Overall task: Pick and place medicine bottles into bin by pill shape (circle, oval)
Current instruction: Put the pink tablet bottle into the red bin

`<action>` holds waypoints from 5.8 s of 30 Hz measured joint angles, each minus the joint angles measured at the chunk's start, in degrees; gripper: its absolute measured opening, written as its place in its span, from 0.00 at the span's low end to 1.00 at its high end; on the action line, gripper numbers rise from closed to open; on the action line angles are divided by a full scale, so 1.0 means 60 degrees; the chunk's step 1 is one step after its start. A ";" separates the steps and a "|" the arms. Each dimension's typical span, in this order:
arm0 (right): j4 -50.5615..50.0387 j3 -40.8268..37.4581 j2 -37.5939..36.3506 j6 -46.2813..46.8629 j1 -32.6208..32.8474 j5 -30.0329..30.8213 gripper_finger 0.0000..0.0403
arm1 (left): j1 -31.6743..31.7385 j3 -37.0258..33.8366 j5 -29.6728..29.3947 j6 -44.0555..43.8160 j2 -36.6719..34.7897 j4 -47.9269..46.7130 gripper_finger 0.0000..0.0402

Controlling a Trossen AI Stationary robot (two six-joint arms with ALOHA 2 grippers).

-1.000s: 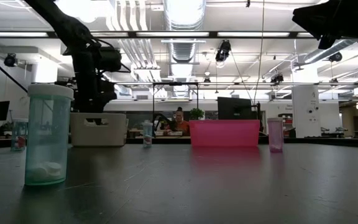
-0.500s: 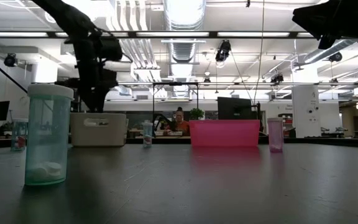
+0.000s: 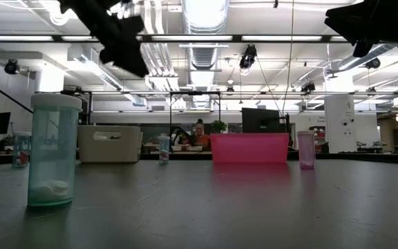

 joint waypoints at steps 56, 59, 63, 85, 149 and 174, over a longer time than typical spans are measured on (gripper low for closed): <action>-0.9508 0.7674 0.8520 1.1678 0.0029 -0.2637 0.30 | -0.2875 -0.2783 -0.0015 0.2994 -0.1126 0.5854 0.40; -0.9472 0.8378 0.9330 1.2132 -0.0059 -0.2502 0.30 | -0.2875 -0.2776 -0.0015 0.2994 -0.1126 0.5857 0.40; -0.9501 0.9621 1.0638 1.2561 -0.0165 -0.2183 0.30 | -0.2875 -0.2754 -0.0011 0.2998 -0.1129 0.5945 0.40; -1.7762 1.5453 1.4043 0.9862 -0.0716 -0.2090 0.33 | -0.2875 -0.2823 -0.0011 0.3013 -0.1713 0.5830 0.40; -1.2685 0.9566 1.3861 1.1114 -0.0623 -0.3770 0.31 | -0.2875 -0.2961 -0.0011 0.3013 -0.1825 0.5850 0.40; -1.4418 1.2379 1.3861 1.0248 -0.0623 -0.3329 0.28 | -0.2864 -0.3267 -0.0038 0.3346 -0.1898 0.5864 0.40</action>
